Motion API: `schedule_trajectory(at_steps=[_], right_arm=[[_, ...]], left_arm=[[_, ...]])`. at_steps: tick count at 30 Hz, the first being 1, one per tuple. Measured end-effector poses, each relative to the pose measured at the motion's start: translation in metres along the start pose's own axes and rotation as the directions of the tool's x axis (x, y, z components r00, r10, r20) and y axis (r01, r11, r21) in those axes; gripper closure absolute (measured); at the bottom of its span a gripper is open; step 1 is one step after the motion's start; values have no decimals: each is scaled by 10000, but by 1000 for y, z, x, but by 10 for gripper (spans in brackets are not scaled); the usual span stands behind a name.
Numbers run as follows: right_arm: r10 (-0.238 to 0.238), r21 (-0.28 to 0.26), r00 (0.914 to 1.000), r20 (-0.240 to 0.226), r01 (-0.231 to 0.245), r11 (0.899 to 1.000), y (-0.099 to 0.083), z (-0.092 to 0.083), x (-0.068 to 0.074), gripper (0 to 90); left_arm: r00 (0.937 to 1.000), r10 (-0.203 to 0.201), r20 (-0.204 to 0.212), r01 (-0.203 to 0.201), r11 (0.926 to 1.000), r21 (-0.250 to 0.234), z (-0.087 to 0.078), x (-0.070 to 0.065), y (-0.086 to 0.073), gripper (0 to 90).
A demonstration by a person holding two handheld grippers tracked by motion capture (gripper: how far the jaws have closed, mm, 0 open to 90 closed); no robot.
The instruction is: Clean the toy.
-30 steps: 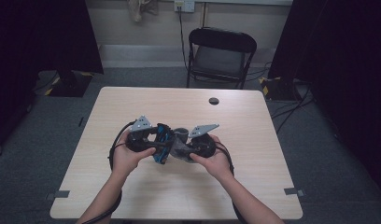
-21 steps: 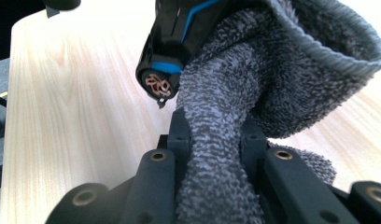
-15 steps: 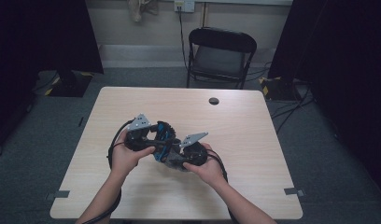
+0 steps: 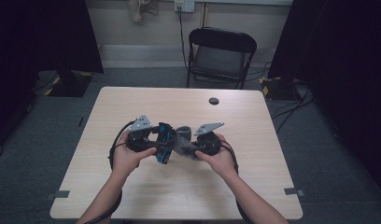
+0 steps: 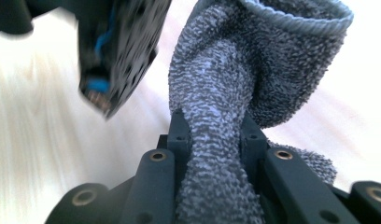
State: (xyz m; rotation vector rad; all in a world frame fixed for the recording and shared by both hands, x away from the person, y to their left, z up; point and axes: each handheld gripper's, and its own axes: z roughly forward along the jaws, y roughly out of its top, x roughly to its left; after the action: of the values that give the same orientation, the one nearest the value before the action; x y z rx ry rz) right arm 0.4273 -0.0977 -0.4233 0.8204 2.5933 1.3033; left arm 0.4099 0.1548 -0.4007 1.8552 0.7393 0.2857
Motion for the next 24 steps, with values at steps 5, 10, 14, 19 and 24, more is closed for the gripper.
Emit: schedule_trajectory(at_steps=[5,10,14,19,24], right_arm=[[118,-530,9996,261,-104,9985,14,-15,-11,732],[-67,-850,9999,111,77,9963,23,-22,-6,731],[-214,-893,9997,-111,203,9958,23,-18,1,731],[-231,-619,9994,-266,215,9979,18,-9,5,731],[-309,-412,9987,-414,292,9987,15,1,10,731]], left_arm=[[9998,48,196,-51,9999,130,5,-4,-1,255],[9997,37,230,-43,9997,241,9,-5,-4,255],[9999,-9,166,4,9997,247,8,-4,-4,254],[9999,-3,164,1,9999,128,6,-4,-2,255],[10000,-11,93,10,9999,107,5,-3,-2,254]])
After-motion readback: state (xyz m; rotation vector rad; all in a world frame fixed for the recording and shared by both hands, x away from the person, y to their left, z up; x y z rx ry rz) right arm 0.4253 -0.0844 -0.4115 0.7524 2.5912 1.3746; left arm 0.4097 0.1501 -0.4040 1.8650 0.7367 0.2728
